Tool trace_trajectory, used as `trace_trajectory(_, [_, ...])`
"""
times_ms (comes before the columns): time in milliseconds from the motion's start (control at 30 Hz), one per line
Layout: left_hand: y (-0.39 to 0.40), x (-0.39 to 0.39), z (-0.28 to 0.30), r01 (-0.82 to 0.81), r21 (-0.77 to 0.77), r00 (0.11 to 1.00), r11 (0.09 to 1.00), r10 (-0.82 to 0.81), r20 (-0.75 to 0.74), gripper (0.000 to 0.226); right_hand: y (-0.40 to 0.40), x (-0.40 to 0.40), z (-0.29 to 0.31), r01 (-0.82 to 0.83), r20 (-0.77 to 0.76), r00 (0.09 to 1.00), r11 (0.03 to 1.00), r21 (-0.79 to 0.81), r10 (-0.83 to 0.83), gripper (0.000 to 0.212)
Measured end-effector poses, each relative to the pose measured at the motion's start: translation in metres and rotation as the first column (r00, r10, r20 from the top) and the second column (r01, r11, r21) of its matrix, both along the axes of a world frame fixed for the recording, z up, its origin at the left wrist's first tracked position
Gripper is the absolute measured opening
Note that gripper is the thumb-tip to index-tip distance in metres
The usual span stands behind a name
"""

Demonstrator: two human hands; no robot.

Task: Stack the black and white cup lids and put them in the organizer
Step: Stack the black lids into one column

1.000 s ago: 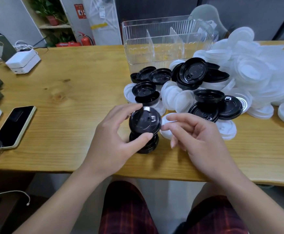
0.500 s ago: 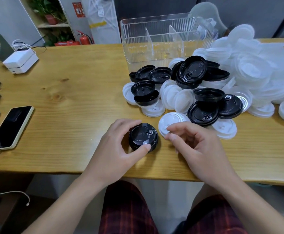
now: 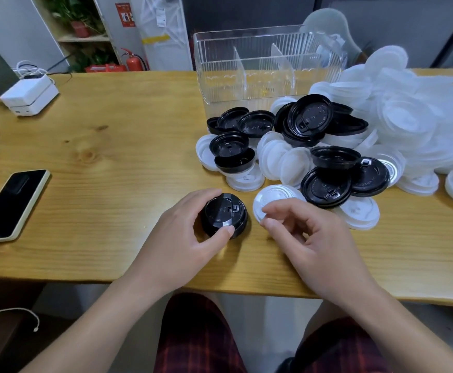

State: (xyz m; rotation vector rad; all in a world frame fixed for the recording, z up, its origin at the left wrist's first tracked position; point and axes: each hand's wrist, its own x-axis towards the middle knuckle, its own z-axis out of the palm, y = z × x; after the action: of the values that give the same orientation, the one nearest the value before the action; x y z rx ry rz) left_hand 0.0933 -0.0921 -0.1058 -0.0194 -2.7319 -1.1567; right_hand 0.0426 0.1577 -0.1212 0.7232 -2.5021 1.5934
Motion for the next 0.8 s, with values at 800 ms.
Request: trace_trajectory(800, [-0.013, -0.02, -0.004, 0.017, 0.08, 1.0, 0.997, -0.016, -0.002, 0.061, -0.042, -0.09, 0.027, -0.017, -0.297, 0.953, 0.99, 0.143, 0.06, 0.003])
